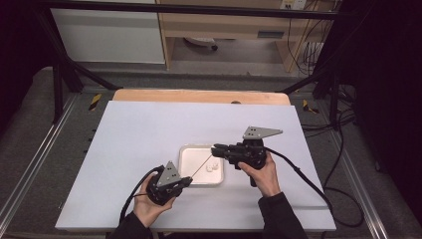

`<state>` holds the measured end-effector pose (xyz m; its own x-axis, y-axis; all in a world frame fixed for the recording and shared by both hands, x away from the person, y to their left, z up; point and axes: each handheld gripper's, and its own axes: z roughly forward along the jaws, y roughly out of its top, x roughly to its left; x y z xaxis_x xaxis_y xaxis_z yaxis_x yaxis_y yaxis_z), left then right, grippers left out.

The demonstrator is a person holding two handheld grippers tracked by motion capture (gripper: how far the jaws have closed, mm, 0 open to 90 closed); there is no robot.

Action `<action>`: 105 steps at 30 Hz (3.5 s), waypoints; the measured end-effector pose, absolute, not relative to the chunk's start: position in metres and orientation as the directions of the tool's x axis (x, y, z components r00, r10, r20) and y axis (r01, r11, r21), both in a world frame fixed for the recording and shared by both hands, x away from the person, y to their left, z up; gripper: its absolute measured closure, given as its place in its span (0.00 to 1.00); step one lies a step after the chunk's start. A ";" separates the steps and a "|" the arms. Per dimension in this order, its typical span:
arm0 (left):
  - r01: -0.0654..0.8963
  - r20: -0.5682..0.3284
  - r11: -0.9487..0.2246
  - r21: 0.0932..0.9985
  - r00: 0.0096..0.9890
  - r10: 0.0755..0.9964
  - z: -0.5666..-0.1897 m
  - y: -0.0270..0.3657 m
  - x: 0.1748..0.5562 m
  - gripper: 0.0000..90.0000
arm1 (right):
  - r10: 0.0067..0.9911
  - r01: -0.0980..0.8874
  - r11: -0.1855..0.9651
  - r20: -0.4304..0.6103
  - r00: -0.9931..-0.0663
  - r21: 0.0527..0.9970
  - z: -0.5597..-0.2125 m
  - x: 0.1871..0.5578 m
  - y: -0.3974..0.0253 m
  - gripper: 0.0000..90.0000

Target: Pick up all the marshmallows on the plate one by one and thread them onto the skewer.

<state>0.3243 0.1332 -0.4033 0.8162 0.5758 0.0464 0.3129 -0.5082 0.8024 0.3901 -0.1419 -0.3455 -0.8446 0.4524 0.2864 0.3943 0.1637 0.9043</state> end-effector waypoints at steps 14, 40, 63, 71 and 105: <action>0.310 0.044 -0.476 0.823 0.801 0.598 -0.404 0.136 0.322 0.99 | 0.442 0.399 0.117 0.313 -0.841 0.909 -0.351 0.387 -0.135 0.89; 0.284 0.073 -0.469 0.837 0.790 0.609 -0.405 0.134 0.319 0.99 | 0.416 0.400 0.104 0.325 -0.849 0.911 -0.353 0.382 -0.130 0.91; 0.271 0.058 -0.426 0.863 0.784 0.617 -0.404 0.134 0.316 0.99 | 0.405 0.385 0.056 0.332 -0.852 0.921 -0.357 0.379 -0.127 0.92; 0.260 0.073 -0.431 0.864 0.783 0.618 -0.405 0.135 0.315 0.99 | 0.391 0.390 0.042 0.344 -0.854 0.920 -0.359 0.378 -0.125 0.92; 0.258 0.065 -0.433 0.864 0.796 0.602 -0.404 0.135 0.316 0.99 | 0.379 0.398 0.060 0.348 -0.857 0.915 -0.366 0.376 -0.125 0.92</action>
